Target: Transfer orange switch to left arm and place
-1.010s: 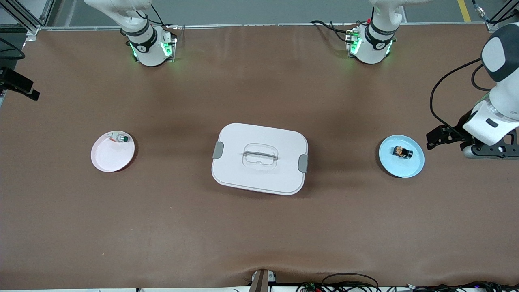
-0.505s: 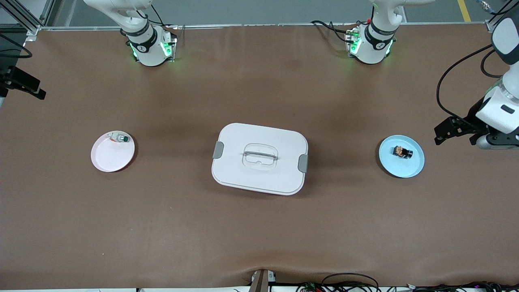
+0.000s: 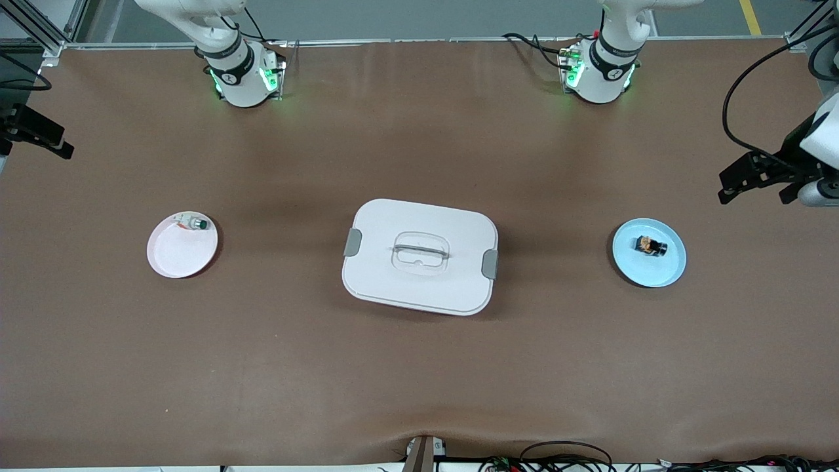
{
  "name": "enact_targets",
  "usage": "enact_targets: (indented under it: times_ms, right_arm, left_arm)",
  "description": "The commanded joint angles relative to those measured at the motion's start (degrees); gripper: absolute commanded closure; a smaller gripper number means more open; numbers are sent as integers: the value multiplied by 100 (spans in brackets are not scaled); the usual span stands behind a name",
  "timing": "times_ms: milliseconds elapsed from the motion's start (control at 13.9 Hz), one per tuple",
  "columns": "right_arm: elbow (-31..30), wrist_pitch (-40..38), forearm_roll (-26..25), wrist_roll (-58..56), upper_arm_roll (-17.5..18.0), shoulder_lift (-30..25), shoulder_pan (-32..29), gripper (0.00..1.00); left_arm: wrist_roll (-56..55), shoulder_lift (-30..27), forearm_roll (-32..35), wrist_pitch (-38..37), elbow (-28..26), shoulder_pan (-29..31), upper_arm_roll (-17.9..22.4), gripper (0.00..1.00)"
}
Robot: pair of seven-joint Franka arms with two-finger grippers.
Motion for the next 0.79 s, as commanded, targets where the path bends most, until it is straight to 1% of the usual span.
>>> enact_targets:
  times_ms: [0,144,361,433,721]
  right_arm:
    - [-2,-23,-49,-22,-19,-73,15,0]
    - [-2,-15,-49,-13,-45,-91,-3,0]
    - [-10,-6,-22,-13,-45,-91,-12,0]
    - [-10,-6,-22,-21,-45,-91,-12,0]
    - [-2,29,-22,-21,-45,-91,-3,0]
  left_arm:
    - [-61,-270,-81,-138,-177,-32,-49,0]
    - [-53,-559,-29,-60,-484,-23,-129,0]
    - [-44,-1183,-37,668,-1327,21,-138,0]
    - [-44,-1237,-46,679,-1364,30,-138,0]
    - [-26,-1159,-81,364,-1303,38,-112,0]
